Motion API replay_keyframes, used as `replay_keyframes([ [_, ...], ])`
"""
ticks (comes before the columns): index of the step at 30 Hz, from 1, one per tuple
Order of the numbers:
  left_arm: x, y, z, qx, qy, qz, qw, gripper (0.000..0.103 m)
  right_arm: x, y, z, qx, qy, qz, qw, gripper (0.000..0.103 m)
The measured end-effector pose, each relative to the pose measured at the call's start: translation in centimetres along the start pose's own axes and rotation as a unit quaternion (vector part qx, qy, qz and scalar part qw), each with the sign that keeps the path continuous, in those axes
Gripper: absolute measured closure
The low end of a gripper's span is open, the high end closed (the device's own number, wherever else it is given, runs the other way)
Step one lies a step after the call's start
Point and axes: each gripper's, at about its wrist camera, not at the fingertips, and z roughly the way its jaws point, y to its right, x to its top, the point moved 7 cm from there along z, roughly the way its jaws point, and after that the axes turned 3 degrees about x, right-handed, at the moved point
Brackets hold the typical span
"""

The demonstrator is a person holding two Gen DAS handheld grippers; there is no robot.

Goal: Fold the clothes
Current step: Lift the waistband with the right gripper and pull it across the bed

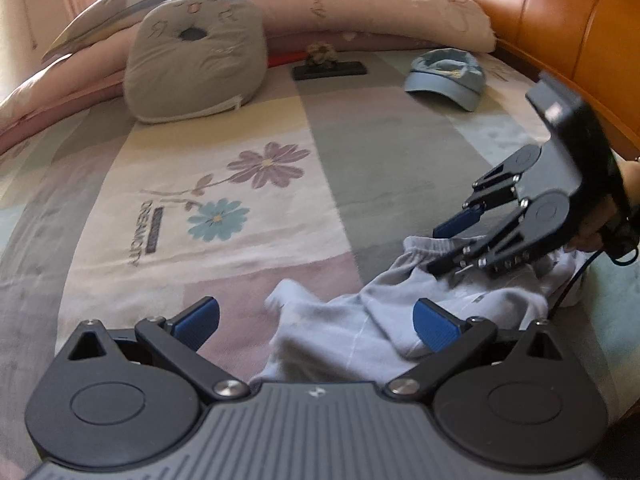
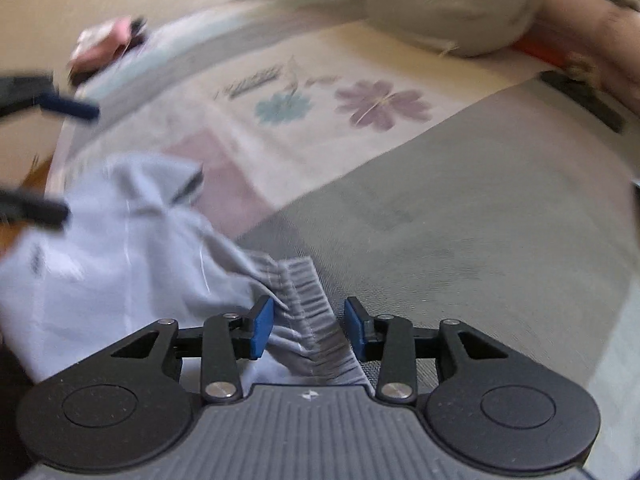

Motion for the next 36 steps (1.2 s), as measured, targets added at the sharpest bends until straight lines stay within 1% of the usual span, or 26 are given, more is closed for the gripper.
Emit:
replay_keyframes([
  [2,-0.3,-0.4,0.0,0.004,-0.004,-0.008,1.0,0.001,-0.2,-0.7,0.4,-0.008,0.009,-0.047,0.999,0.05],
  [3,-0.4,-0.5,0.0,0.006,-0.006,-0.012,0.9999,0.001,-0.2,-1.1,0.5,-0.016,0.008,-0.063,0.998,0.05],
  [4,-0.6,-0.7,0.0,0.008,-0.008,-0.016,0.9998,0.001,-0.2,-1.2,0.4,-0.018,0.005,-0.059,0.998,0.05],
  [5,-0.7,-0.8,0.0,0.009,-0.009,-0.019,0.9997,0.001,-0.1,-1.3,0.2,-0.013,0.003,-0.053,0.998,0.059],
  [6,-0.6,-0.9,-0.1,0.011,-0.009,-0.02,0.9997,0.001,0.0,-1.5,0.1,-0.008,0.001,-0.048,0.999,0.077],
  [7,-0.6,-0.9,-0.1,0.012,-0.008,-0.019,0.9997,0.001,0.2,-1.6,0.0,-0.004,0.0,-0.043,0.999,0.079],
  [8,-0.5,-0.9,-0.2,0.013,-0.008,-0.018,0.9997,0.001,0.4,-1.3,-0.2,-0.01,0.004,-0.041,0.999,0.081],
  [12,-0.1,-1.1,-0.7,0.018,0.006,-0.014,0.9997,0.001,1.5,-0.3,-1.0,-0.038,0.021,-0.035,0.998,0.082],
  [15,0.2,-1.3,-0.9,0.017,0.016,-0.015,0.9996,0.001,3.0,2.6,-2.0,-0.089,0.043,0.0,0.995,0.081],
  [19,0.1,-1.4,-1.0,0.015,0.027,-0.011,0.9995,0.001,4.2,6.8,-3.1,-0.159,0.05,0.035,0.985,0.081],
  [21,-0.1,-1.5,-1.0,0.014,0.028,-0.011,0.9995,0.001,4.5,8.9,-3.4,-0.181,0.049,0.059,0.981,0.081],
  [24,-0.2,-1.4,-1.2,0.007,0.038,-0.008,0.9992,0.001,4.5,11.7,-3.9,-0.217,0.042,0.077,0.972,0.081],
  [27,-0.4,-1.3,-1.5,0.007,0.042,-0.002,0.9991,0.001,4.3,14.7,-4.6,-0.259,0.036,0.098,0.96,0.081],
  [30,-0.5,-1.3,-1.4,0.013,0.041,0.001,0.9991,0.001,4.0,18.1,-5.9,-0.297,0.04,0.138,0.944,0.081],
  [36,-0.4,-1.1,-0.8,0.011,0.028,-0.004,0.9995,0.001,2.4,21.9,-6.8,-0.297,0.047,0.219,0.928,0.08],
])
